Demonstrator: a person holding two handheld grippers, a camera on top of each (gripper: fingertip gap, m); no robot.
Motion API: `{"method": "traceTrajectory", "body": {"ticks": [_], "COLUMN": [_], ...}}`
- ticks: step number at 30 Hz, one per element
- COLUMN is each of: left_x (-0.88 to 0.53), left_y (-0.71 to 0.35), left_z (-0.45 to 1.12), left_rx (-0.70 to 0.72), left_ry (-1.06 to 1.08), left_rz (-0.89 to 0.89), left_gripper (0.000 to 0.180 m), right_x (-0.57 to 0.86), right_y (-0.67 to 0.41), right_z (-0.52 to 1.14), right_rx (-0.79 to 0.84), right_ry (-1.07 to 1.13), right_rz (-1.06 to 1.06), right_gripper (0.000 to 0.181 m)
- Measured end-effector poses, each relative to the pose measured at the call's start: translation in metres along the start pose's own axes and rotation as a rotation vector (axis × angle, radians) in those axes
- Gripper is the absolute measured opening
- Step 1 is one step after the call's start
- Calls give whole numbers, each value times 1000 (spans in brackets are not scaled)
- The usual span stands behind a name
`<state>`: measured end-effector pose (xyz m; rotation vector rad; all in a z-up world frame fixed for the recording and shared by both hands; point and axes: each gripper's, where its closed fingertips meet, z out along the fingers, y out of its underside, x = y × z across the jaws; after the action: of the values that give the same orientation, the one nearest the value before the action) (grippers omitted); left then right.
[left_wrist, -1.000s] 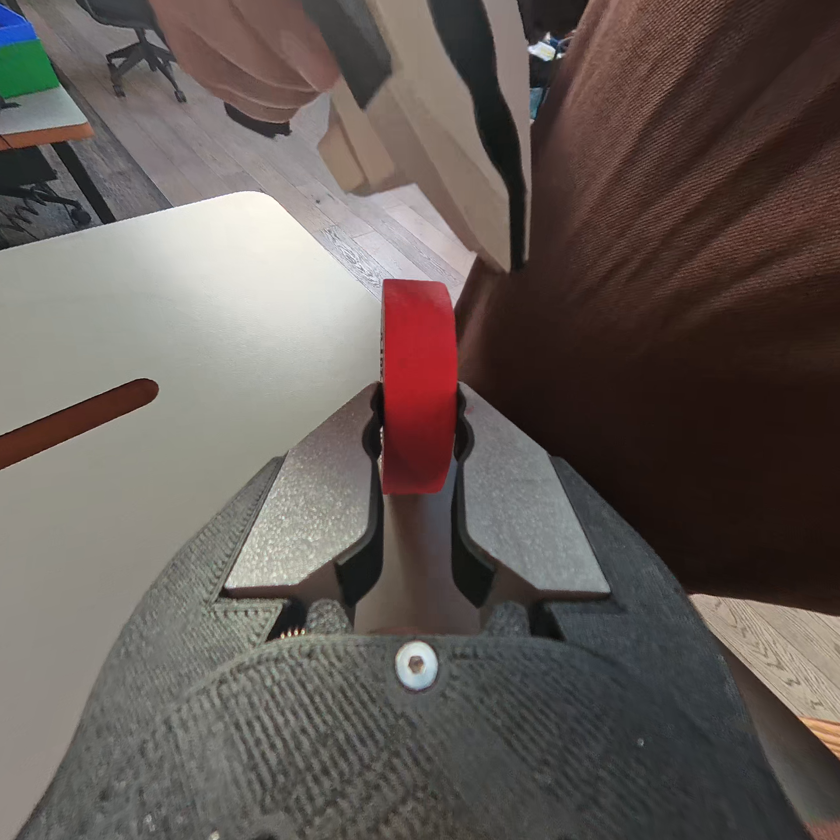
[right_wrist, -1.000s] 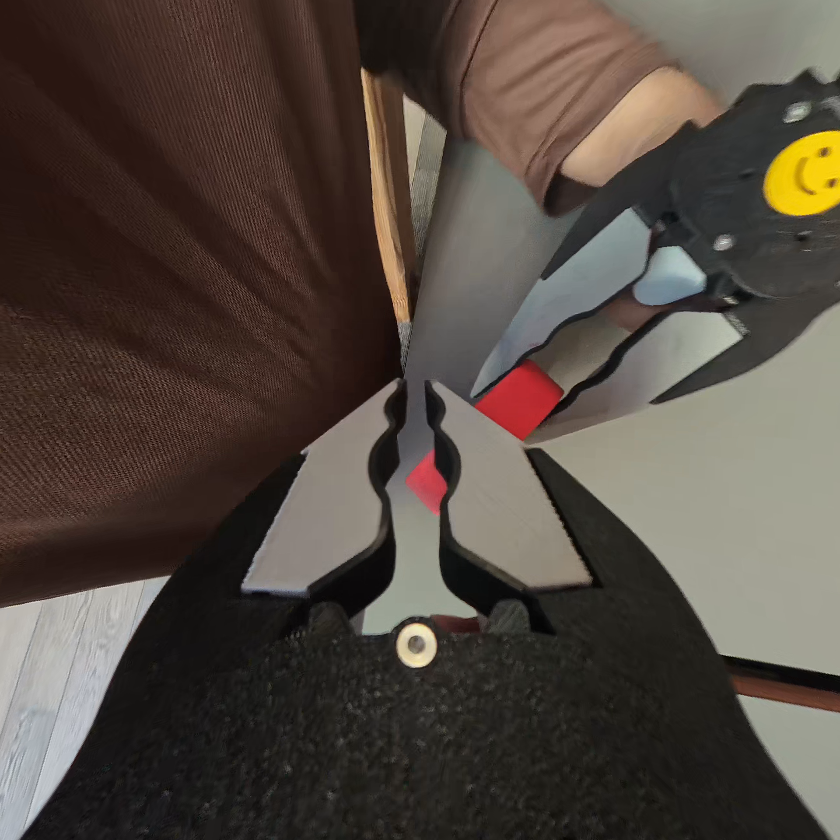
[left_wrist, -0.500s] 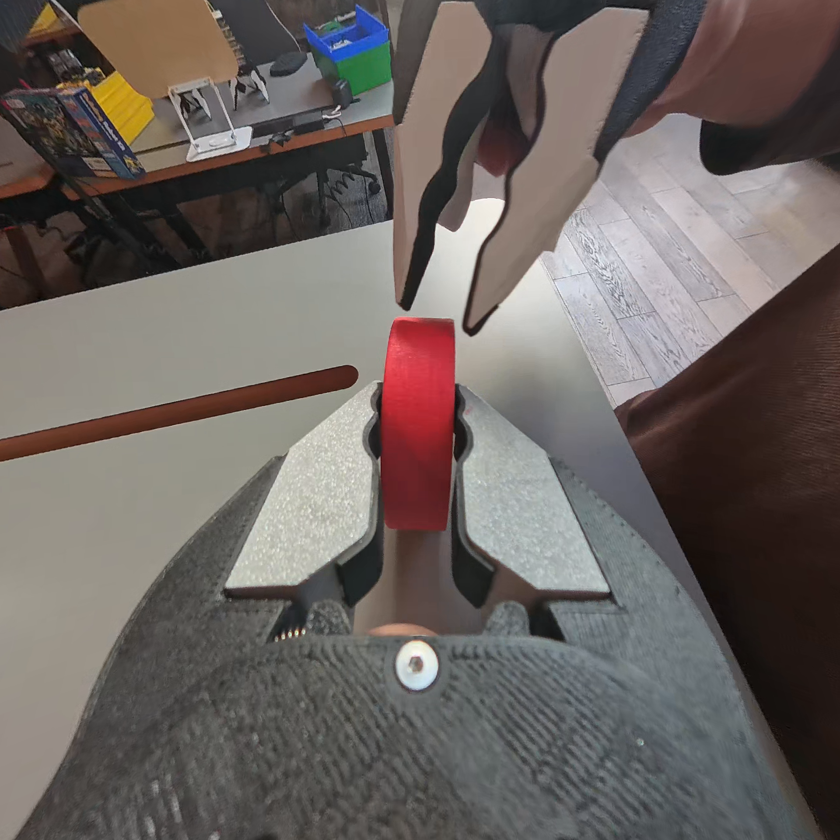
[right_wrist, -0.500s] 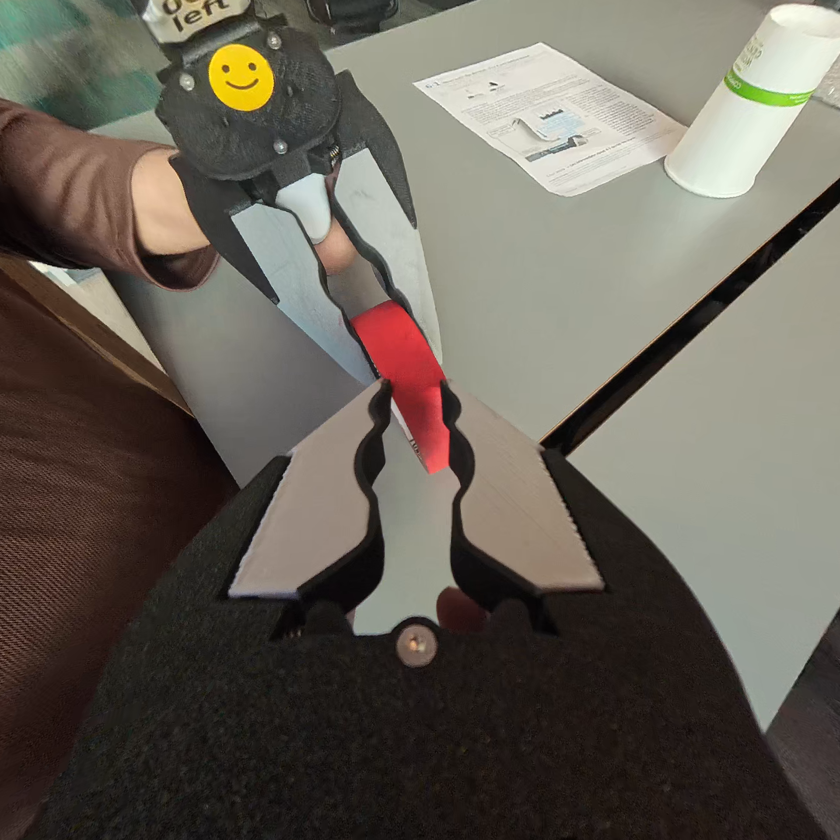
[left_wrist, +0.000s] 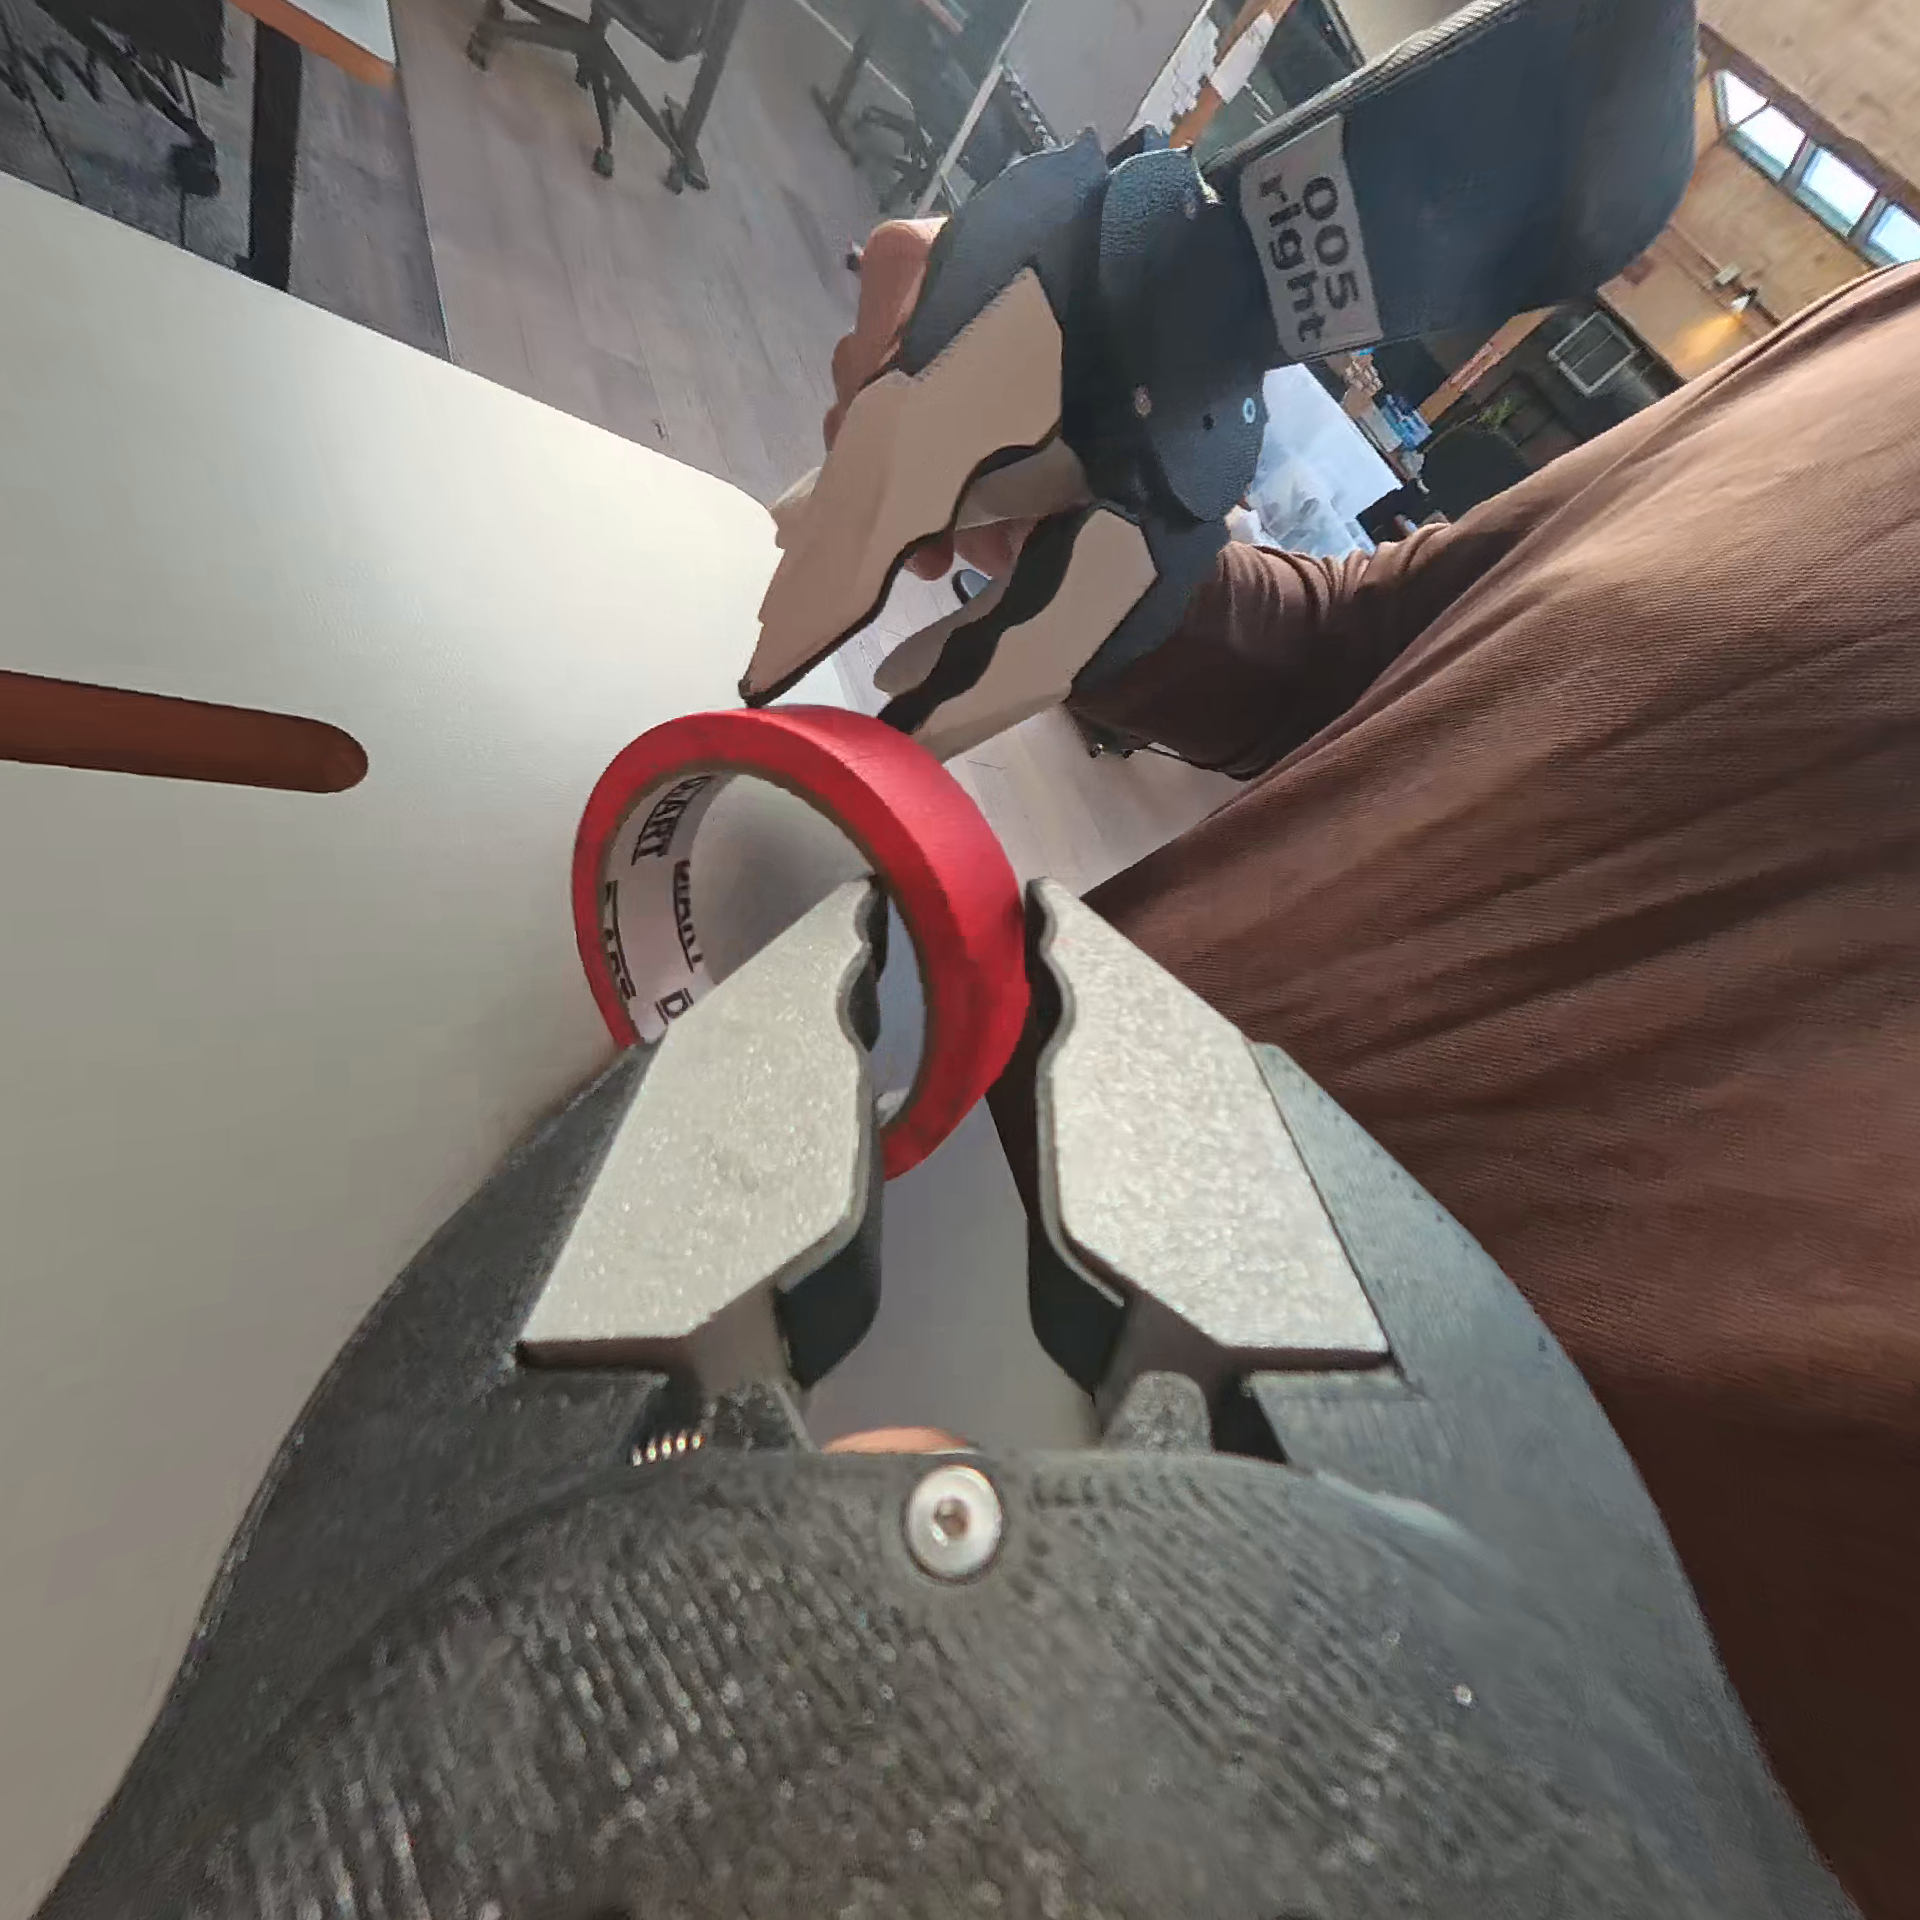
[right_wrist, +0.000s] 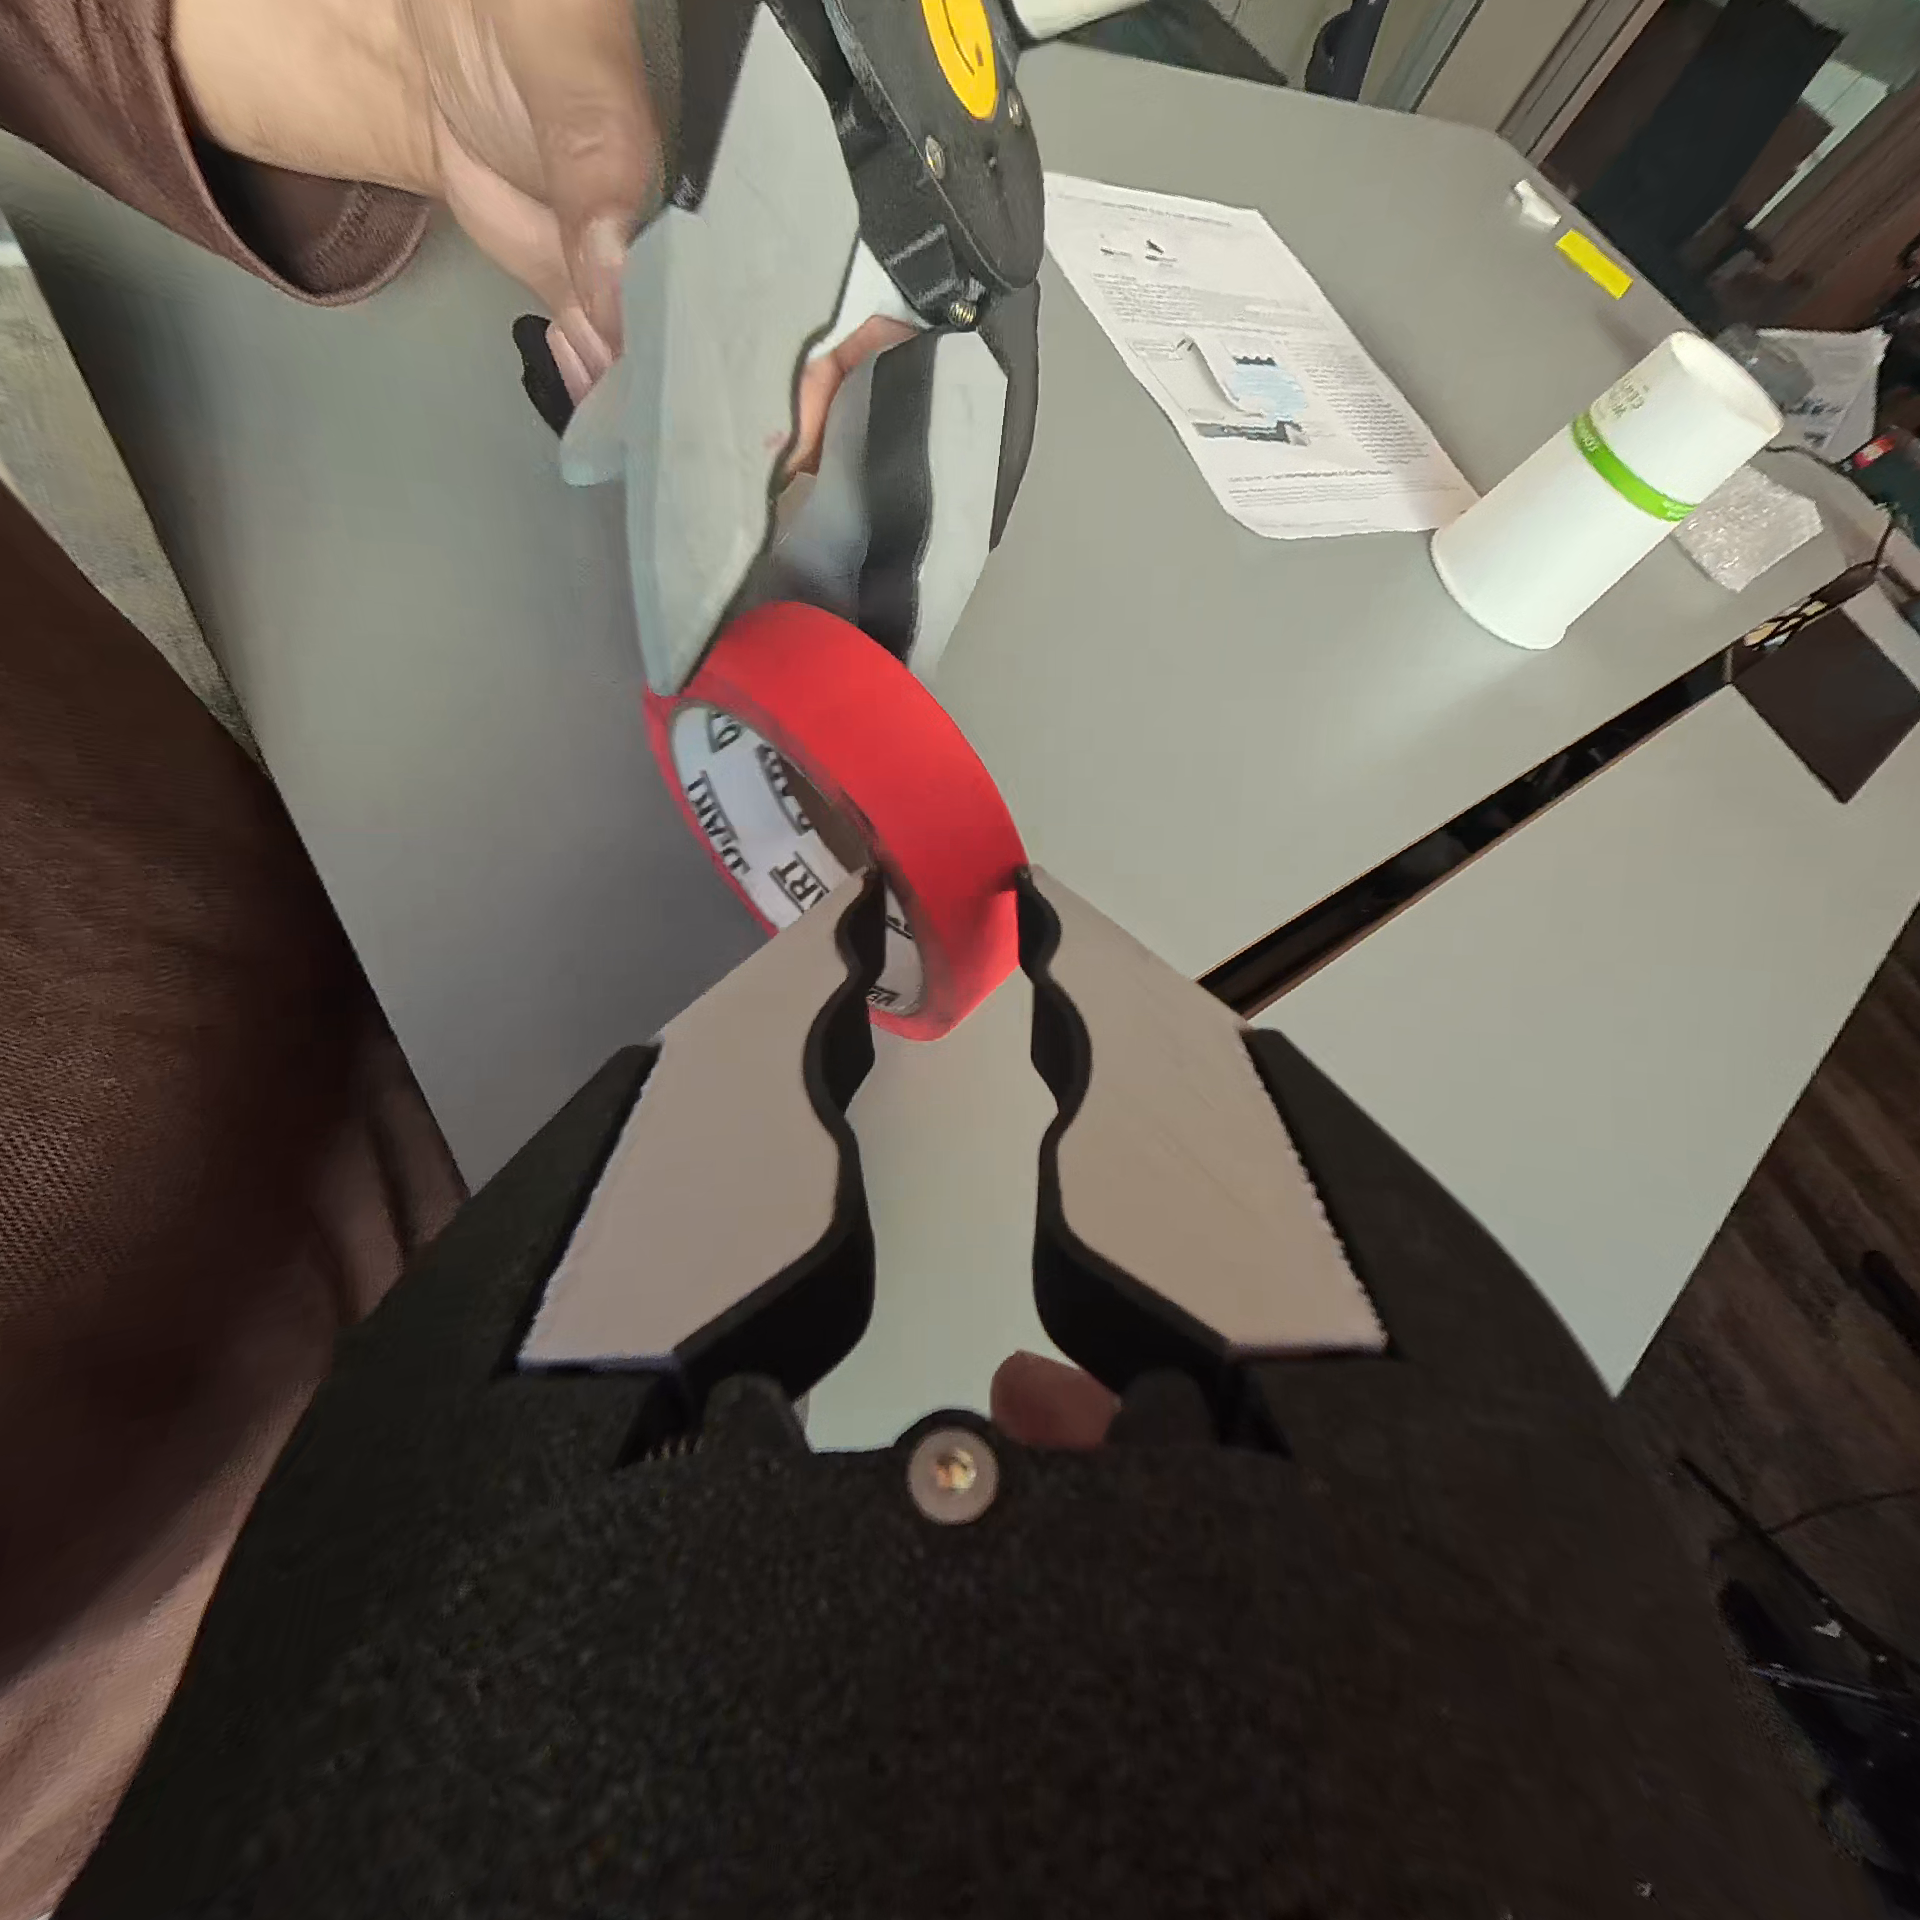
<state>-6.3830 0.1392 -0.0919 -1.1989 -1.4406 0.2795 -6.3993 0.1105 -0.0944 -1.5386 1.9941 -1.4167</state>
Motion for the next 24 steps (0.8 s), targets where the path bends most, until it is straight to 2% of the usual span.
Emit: {"method": "traceTrajectory", "body": {"ticks": [2, 4, 7, 12, 20, 24], "left_x": [6, 2, -2, 2, 9, 3], "left_y": [1, 3, 5, 9, -9, -2], "left_z": [3, 7, 13, 14, 10, 8], "left_rx": [-7, -28, -45, -24, 103, 59], "left_ry": [36, -17, -77, -54, 23, -41], "left_rz": [4, 39, 73, 45, -75, -28], "left_gripper": [19, 16, 15, 13, 16, 15], "right_x": [2, 3, 5, 1, 5, 11], "right_y": [-3, 2, 9, 6, 1, -9], "right_z": [0, 3, 2, -4, -4, -11], "right_rx": [24, 6, 5, 79, 59, 91], "right_ry": [46, 56, 48, 10, 102, 148], "right_rz": [-43, -40, 27, 162, 125, 113], "right_gripper": [15, 16, 18, 22, 15, 17]}}
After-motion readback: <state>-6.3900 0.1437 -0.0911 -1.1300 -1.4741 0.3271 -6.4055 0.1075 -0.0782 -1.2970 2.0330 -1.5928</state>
